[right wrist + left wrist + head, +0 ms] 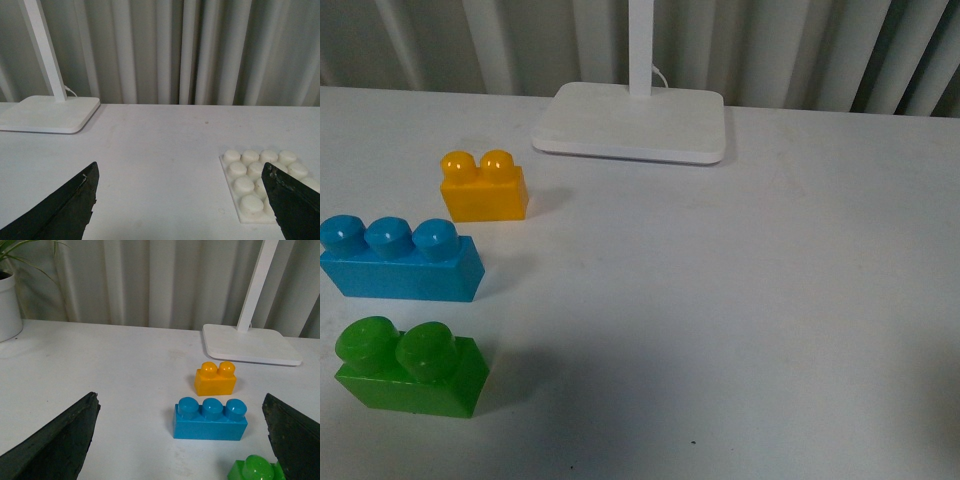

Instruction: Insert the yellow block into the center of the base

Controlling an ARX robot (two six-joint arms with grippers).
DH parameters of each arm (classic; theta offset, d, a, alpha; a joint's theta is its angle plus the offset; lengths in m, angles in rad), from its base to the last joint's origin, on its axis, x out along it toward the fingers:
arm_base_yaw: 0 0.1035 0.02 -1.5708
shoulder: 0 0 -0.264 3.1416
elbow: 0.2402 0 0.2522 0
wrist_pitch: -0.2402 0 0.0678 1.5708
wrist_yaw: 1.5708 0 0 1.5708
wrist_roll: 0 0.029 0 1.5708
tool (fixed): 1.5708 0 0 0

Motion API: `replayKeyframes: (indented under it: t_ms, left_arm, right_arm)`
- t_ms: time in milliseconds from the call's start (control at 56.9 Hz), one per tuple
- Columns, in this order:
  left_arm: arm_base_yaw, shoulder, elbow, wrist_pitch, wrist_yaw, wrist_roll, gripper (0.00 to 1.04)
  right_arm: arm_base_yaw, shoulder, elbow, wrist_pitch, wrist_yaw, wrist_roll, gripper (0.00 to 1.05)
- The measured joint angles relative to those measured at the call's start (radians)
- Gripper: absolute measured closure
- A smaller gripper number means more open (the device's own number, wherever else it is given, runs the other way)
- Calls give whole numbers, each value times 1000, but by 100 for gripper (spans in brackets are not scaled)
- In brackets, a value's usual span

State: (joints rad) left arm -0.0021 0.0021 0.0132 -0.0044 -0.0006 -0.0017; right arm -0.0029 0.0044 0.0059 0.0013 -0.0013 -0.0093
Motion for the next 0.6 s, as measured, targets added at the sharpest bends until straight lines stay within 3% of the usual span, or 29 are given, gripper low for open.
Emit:
replayKeyframes:
  t_ms: [597]
  left_arm:
    - [0, 0, 0, 0, 0, 0, 6]
  right_arm:
    - [0, 0, 0, 0, 0, 0, 9]
